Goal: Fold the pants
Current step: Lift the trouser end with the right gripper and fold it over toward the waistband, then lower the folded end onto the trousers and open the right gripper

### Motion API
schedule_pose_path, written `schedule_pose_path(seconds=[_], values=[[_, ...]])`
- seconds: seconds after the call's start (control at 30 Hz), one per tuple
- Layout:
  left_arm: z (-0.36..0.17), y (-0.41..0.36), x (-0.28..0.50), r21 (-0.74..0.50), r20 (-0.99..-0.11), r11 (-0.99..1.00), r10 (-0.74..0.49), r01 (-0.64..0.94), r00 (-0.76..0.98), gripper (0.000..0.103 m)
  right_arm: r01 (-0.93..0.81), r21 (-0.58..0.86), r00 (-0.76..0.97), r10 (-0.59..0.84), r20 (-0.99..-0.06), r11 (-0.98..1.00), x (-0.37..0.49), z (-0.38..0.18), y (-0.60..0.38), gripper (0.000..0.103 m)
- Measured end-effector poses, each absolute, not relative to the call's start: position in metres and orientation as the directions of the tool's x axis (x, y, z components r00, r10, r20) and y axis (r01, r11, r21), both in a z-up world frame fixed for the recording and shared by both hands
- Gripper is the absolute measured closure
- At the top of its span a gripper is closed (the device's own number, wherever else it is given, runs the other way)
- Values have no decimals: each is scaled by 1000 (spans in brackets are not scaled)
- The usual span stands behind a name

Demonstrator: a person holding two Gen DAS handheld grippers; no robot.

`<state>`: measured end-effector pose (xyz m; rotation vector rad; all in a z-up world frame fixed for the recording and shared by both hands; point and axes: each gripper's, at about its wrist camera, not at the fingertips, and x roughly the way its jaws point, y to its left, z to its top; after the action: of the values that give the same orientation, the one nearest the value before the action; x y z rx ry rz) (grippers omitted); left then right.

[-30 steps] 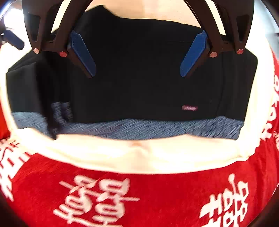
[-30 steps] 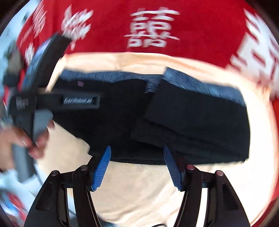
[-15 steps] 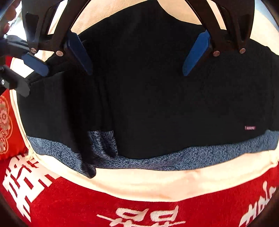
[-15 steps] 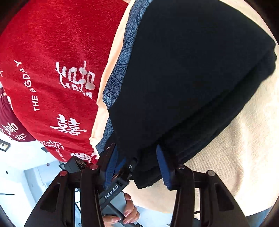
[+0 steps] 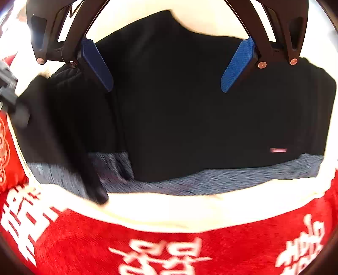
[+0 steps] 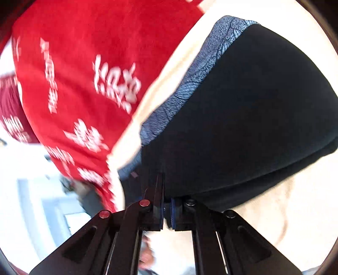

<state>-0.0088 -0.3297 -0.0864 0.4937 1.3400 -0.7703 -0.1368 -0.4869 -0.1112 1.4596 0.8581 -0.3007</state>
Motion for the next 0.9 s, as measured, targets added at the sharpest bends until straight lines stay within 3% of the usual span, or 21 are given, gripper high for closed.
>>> schedule_pose_path(seconds=[0.13, 0.2, 0.27, 0.33, 0.37, 0.47, 0.57, 0.63, 0.8, 0.9], values=[[-84, -319, 1, -58, -982, 697, -170, 715, 87, 1, 698, 713, 658, 334, -675, 66, -134, -158, -471, 98], [-82, -317, 3, -42, -983, 704, -157, 709, 97, 1, 692, 720, 665, 336, -667, 59, -133, -157, -469, 98], [-76, -316, 3, -37, -981, 699, -163, 715, 109, 1, 690, 703, 615, 371, -696, 173, -127, -142, -467, 93], [-70, -320, 1, -23, -979, 687, -163, 726, 123, 1, 669, 684, 554, 419, -719, 290, -121, -121, -464, 77], [-66, -324, 0, -22, -978, 681, -167, 732, 126, 1, 655, 668, 539, 402, -740, 353, -125, -105, -467, 76], [-50, -342, -6, -41, -971, 662, -204, 748, 127, 1, 641, 626, 579, 256, -774, 444, -150, -62, -500, 76], [-34, -370, -16, -74, -960, 628, -255, 775, 115, 1, 708, 580, 583, 129, -802, 402, -168, -53, -551, 78], [-29, -394, -26, -98, -951, 598, -291, 795, 101, 1, 740, 568, 576, 97, -812, 360, -171, -62, -583, 90], [-44, -453, -51, -107, -943, 533, -322, 839, 84, 1, 727, 547, 526, 175, -832, 416, -144, -99, -612, 90], [-77, -461, -56, -44, -968, 546, -230, 837, 99, 1, 747, 535, 472, 252, -845, 395, -140, -133, -600, 92]])
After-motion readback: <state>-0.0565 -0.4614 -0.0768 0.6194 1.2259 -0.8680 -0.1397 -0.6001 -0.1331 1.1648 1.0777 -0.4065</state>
